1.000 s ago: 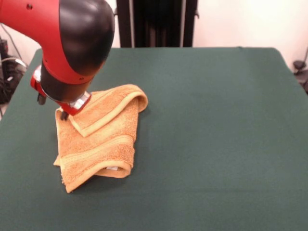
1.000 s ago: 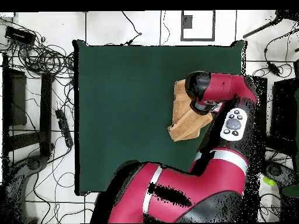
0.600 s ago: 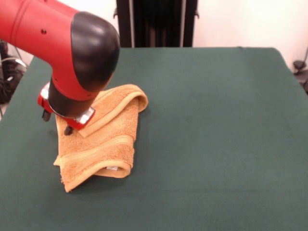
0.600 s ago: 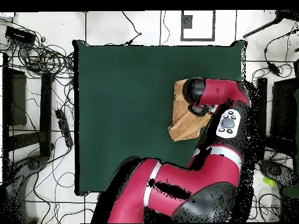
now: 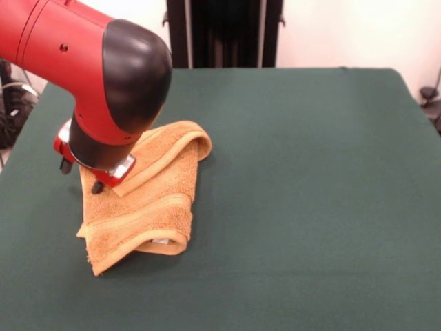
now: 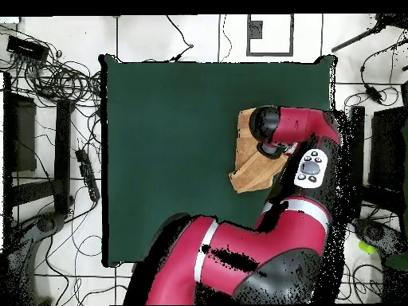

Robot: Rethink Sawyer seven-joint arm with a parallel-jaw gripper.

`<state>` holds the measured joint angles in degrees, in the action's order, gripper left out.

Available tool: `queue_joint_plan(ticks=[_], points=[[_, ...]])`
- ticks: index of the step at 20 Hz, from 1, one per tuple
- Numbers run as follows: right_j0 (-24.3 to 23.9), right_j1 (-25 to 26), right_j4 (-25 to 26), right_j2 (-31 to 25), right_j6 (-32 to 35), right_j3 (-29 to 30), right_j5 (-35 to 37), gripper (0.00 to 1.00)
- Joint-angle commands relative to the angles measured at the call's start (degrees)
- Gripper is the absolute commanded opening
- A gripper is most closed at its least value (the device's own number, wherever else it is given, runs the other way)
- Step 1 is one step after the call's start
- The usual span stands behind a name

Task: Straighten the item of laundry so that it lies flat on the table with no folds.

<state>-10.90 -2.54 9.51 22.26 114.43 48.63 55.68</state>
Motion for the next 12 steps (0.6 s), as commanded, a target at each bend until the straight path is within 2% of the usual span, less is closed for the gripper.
queue_joint_plan(ticks=[1, 4, 12], points=[[3.54, 7.16, -1.86, -3.46, 9.97, 3.02, 10.44, 1.0], [3.18, 7.11, -2.5, -4.85, 6.99, 3.15, 13.21, 1.0], [2.54, 4.81, -5.35, -7.4, 6.01, 4.82, 18.63, 1.0]])
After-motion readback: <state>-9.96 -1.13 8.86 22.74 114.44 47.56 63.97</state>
